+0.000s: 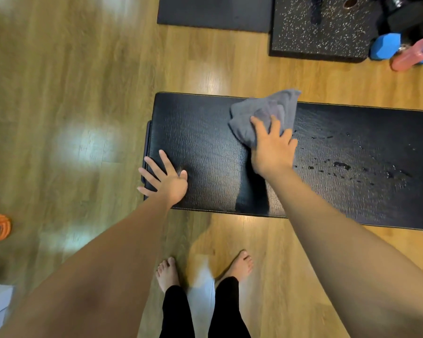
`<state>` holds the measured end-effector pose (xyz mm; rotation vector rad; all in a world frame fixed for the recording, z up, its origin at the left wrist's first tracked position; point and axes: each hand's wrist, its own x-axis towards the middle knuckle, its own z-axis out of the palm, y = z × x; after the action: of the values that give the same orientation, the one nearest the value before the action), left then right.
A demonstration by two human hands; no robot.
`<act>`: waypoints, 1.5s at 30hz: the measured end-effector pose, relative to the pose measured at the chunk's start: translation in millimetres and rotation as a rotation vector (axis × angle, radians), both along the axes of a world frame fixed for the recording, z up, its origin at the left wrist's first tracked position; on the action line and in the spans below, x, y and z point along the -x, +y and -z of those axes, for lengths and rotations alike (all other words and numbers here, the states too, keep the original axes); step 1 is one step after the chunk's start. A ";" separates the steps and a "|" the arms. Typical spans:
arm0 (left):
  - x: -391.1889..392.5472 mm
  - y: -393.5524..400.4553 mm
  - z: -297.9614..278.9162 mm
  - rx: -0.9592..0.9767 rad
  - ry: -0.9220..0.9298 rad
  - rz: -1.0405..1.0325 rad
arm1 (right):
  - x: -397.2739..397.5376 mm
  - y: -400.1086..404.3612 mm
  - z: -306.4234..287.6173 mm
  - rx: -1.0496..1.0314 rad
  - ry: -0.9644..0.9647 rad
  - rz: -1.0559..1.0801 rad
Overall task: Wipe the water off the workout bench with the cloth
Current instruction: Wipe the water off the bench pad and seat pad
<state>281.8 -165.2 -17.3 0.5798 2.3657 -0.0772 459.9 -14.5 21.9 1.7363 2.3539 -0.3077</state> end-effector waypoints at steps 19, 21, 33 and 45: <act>-0.9 1.7 -5.5 0.027 -0.039 -0.019 | -41.2 -47.8 4.4 -0.039 0.008 -0.211; -1.1 1.1 -5.3 0.028 -0.037 -0.014 | -34.5 -10.3 2.2 -0.037 -0.014 -0.101; -6.6 4.7 -18.2 0.028 -0.017 -0.016 | -22.6 -130.2 3.1 0.025 0.030 -0.193; 0.5 2.6 -5.1 0.030 -0.050 -0.029 | -35.3 -13.7 5.0 0.000 -0.034 0.075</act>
<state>281.3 -162.6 -12.1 0.5274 2.3203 -0.0840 495.2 -28.2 17.0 1.8180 2.2696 -0.2873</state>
